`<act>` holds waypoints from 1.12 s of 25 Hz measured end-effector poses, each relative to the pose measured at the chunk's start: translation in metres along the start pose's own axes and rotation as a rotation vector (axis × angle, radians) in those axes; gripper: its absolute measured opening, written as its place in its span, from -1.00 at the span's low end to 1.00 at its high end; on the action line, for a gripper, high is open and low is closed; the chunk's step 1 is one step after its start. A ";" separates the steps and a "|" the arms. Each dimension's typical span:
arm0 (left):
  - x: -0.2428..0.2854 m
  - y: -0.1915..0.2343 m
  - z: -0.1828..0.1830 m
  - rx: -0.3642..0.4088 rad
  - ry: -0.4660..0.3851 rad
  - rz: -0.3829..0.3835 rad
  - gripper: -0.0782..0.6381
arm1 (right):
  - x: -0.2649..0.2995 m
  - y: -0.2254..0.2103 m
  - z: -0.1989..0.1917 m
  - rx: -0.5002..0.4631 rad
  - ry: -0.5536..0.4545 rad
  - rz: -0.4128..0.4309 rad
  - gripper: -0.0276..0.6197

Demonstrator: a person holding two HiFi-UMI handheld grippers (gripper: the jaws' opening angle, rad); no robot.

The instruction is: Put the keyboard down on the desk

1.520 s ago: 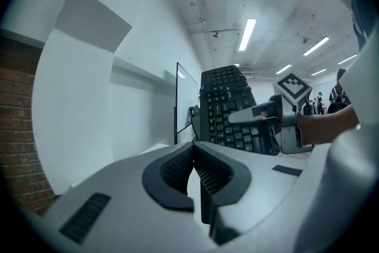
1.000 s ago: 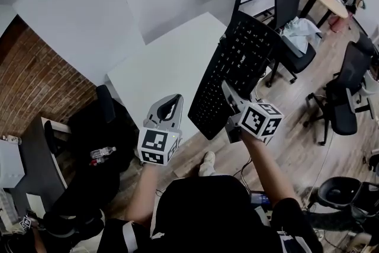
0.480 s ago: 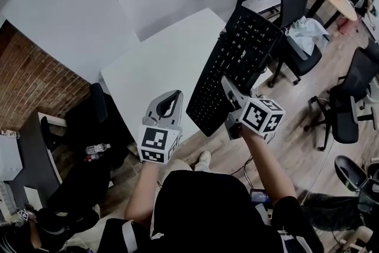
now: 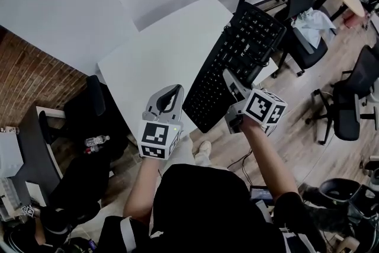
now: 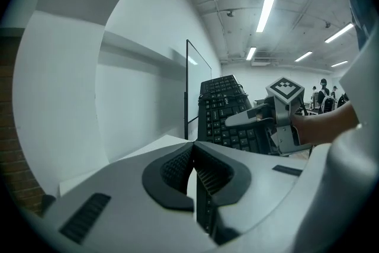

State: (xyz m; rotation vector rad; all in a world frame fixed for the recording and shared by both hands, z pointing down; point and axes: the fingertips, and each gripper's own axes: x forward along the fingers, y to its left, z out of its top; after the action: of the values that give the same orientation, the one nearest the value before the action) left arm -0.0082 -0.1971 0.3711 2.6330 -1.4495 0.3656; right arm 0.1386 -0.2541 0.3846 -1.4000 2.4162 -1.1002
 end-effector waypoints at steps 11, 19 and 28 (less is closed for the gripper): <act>0.039 0.027 -0.045 -0.063 0.086 -0.091 -0.75 | 0.051 -0.034 -0.028 0.141 0.037 -0.084 -0.61; 0.068 0.031 -0.071 -0.074 0.141 -0.128 -0.75 | 0.077 -0.066 -0.053 0.255 0.068 -0.124 -0.61; 0.088 0.033 -0.106 -0.123 0.183 -0.164 -0.75 | 0.093 -0.106 -0.084 0.366 0.086 -0.202 -0.60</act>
State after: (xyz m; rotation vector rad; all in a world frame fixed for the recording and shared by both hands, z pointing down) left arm -0.0076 -0.2641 0.4955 2.5233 -1.1547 0.4695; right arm 0.1226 -0.3163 0.5358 -1.5152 2.0157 -1.5830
